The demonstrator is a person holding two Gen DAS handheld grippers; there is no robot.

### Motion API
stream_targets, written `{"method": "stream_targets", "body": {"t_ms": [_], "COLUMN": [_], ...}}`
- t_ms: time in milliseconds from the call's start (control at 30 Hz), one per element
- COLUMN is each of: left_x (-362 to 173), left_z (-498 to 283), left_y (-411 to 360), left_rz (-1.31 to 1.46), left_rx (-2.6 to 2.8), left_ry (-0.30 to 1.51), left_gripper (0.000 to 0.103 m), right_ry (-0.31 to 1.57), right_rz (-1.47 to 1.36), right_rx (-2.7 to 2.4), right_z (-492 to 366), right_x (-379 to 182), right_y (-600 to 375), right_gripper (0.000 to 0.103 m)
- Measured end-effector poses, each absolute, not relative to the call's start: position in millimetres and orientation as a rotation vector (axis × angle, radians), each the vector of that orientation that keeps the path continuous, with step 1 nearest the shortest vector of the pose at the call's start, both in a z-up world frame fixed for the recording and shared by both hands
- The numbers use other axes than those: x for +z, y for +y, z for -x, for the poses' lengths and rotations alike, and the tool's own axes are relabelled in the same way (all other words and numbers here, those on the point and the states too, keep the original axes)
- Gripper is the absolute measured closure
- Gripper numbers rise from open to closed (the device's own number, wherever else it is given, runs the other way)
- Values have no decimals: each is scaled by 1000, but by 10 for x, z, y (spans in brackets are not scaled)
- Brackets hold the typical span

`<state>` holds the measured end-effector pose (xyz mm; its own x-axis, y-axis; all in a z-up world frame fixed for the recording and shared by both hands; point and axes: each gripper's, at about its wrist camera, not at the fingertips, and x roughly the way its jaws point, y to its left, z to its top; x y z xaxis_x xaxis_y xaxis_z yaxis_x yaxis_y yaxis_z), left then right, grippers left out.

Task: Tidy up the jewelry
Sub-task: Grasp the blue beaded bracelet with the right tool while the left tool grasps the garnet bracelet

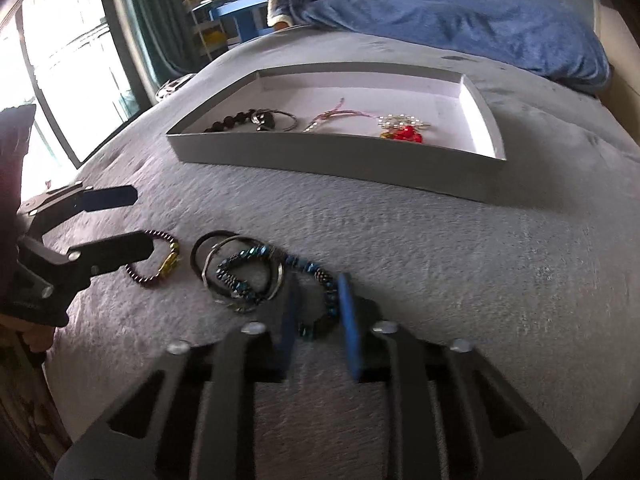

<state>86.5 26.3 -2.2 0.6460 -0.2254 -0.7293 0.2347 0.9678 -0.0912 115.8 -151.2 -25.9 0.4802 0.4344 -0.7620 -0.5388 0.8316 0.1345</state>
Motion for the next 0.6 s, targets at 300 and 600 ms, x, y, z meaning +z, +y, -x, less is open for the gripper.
{"method": "stream_targets", "body": {"t_ms": [300,600], "left_x": [-32,-91], "left_z": [-826,-777], "left_y": [356,321], "left_rz": [13,-19], "left_rx": [-238,-248], "left_ry": [834,859], "left_gripper": [17,17], "right_ry": [799,847], "right_rz": [1,-54], "right_rx": [494,371], "right_z": [-1190,-1302], "right_x": [-26,-129], "right_y": [-1909,-2150], "right_gripper": [96,96]}}
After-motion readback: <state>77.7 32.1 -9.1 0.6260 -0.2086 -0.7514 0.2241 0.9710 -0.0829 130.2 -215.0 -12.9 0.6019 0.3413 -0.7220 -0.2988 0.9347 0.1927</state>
